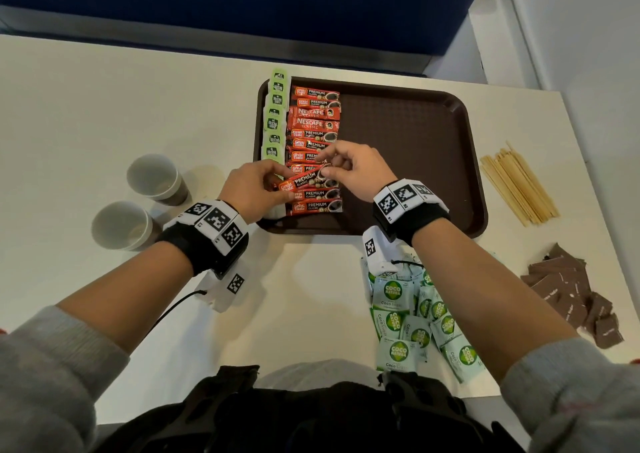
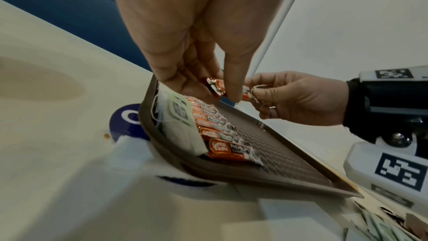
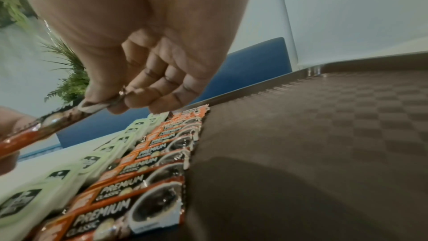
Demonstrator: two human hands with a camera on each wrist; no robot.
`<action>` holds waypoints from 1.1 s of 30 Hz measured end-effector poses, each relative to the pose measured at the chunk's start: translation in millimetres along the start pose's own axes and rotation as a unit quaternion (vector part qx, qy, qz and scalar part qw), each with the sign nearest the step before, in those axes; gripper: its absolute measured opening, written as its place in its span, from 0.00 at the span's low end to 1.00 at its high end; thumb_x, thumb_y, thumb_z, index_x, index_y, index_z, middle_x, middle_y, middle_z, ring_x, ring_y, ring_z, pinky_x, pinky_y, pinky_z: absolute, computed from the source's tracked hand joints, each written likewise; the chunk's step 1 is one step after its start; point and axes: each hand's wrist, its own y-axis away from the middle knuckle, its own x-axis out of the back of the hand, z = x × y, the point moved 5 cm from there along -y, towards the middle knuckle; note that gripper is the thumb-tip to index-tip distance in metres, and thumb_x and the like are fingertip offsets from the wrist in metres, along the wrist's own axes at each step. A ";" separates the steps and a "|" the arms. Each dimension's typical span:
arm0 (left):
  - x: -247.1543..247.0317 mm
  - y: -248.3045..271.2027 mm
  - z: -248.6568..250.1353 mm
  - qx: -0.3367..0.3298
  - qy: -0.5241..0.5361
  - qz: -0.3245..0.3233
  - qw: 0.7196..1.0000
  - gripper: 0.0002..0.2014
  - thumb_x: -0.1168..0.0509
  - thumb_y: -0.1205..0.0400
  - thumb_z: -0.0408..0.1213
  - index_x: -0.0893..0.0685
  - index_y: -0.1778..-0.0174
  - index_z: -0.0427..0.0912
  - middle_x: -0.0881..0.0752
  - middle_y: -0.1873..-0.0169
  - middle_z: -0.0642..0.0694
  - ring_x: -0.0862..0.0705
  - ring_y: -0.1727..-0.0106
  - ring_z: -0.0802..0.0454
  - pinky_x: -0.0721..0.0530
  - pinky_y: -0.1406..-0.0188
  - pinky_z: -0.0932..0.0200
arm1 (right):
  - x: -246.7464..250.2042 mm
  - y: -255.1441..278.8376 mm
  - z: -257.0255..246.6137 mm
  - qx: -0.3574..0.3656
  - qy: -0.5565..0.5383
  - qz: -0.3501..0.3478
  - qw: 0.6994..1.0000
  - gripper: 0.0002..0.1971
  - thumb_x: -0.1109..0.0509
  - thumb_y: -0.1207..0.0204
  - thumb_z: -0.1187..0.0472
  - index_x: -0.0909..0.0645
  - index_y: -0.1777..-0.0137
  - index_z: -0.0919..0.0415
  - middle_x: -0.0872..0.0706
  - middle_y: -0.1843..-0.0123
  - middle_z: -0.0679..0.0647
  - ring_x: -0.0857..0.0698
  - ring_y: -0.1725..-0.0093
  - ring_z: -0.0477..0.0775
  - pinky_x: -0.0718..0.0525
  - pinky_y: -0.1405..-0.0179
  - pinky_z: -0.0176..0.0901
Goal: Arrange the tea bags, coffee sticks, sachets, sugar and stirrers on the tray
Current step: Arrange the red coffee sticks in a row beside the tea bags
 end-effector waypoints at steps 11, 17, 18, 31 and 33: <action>-14.7 1.7 7.6 -0.049 -0.154 -0.013 0.987 0.14 0.27 0.23 0.40 0.13 0.41 0.48 0.15 0.41 0.48 0.25 0.31 0.49 0.23 0.34 0.51 | -6.7 16.3 23.9 -0.038 0.142 -0.116 0.982 0.09 0.27 0.25 0.57 0.11 0.47 0.56 0.13 0.49 0.49 0.19 0.49 0.45 0.28 0.51 0.32; -21.5 0.4 4.4 -0.058 -0.225 -0.022 0.972 0.14 0.27 0.23 0.46 0.13 0.41 0.54 0.13 0.44 0.50 0.28 0.33 0.47 0.23 0.34 0.49 | -11.7 18.9 27.7 -0.072 0.124 -0.123 0.982 0.08 0.23 0.29 0.57 0.10 0.51 0.57 0.10 0.52 0.51 0.16 0.51 0.45 0.23 0.53 0.33; -23.1 1.4 4.9 -0.062 -0.243 -0.029 0.968 0.15 0.28 0.23 0.46 0.14 0.40 0.55 0.14 0.43 0.50 0.28 0.34 0.46 0.25 0.35 0.51 | -12.5 19.3 28.5 -0.076 0.122 -0.126 0.982 0.08 0.23 0.29 0.57 0.10 0.51 0.57 0.10 0.53 0.51 0.16 0.52 0.44 0.23 0.53 0.33; -34.7 9.0 11.2 -0.092 -0.371 -0.097 0.919 0.14 0.36 0.18 0.51 0.17 0.36 0.59 0.17 0.38 0.52 0.29 0.34 0.44 0.28 0.32 0.44 | -19.2 17.8 40.5 -0.101 0.138 -0.110 0.979 0.06 0.21 0.32 0.54 0.12 0.58 0.53 0.14 0.59 0.45 0.17 0.53 0.44 0.20 0.54 0.37; -33.6 8.1 12.2 -0.090 -0.364 -0.094 0.922 0.14 0.37 0.18 0.51 0.17 0.36 0.59 0.17 0.38 0.52 0.29 0.34 0.44 0.27 0.33 0.45 | -18.9 16.9 41.5 -0.101 0.140 -0.107 0.979 0.06 0.20 0.33 0.54 0.13 0.59 0.52 0.14 0.59 0.45 0.17 0.54 0.44 0.19 0.54 0.38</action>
